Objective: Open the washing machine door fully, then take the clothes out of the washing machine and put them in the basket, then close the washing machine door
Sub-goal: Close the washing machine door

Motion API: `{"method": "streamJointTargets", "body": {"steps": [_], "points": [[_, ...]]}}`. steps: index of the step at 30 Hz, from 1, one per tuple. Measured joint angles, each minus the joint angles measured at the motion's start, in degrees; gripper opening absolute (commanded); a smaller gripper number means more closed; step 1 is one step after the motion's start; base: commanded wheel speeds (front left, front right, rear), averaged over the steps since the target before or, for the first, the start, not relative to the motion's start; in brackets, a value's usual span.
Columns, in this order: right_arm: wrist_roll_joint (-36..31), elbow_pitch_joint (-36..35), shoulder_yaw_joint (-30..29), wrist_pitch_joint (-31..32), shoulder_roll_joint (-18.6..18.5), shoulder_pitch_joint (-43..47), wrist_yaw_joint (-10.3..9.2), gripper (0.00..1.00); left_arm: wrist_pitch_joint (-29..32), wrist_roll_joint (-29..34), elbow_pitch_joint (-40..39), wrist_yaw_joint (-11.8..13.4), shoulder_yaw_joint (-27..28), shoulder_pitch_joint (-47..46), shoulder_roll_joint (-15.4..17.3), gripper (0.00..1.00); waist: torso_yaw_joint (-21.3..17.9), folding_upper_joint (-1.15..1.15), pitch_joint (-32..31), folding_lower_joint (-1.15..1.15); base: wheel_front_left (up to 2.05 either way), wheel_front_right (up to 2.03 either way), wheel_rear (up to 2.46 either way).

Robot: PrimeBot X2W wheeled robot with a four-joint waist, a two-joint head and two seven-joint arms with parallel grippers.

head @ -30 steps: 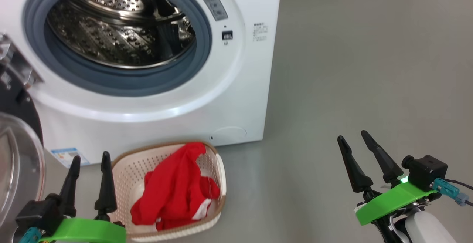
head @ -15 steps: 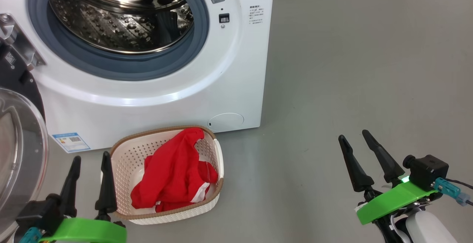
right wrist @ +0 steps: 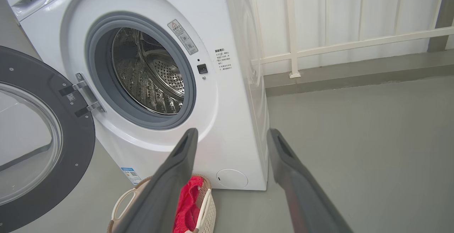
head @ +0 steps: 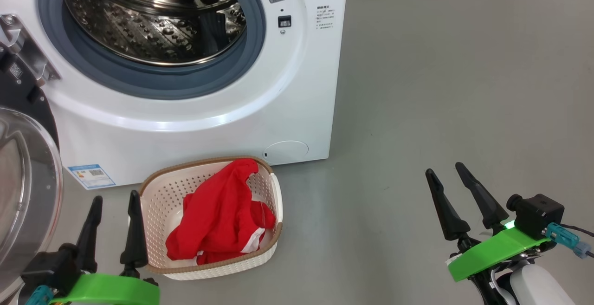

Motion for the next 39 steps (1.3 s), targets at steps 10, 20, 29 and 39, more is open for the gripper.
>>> {"method": "streamJointTargets", "body": {"steps": [10,20,29,39], "points": [[0.0,0.0,0.0,0.0,0.0,0.0,0.00,1.00,0.0,0.0,0.0,0.0,0.0,0.0,0.3,1.00,-0.1,0.00,-0.1,0.00,0.00,0.00,0.00],[0.0,0.0,-0.2,0.0,0.0,0.0,0.00,1.00,0.0,0.0,0.1,0.1,-0.4,0.0,0.4,1.00,0.3,0.00,-0.1,0.00,0.00,0.00,0.00],[0.0,0.0,-0.5,0.0,0.0,0.0,0.00,1.00,0.0,0.0,0.7,0.6,-0.7,0.0,0.4,1.00,2.1,0.00,-0.1,0.00,0.00,0.00,0.00],[0.0,0.0,-0.4,0.0,0.0,0.0,0.00,1.00,0.1,0.3,2.0,2.6,-1.0,0.0,0.4,1.00,6.0,0.00,-0.5,0.00,0.00,0.00,0.00]]}}
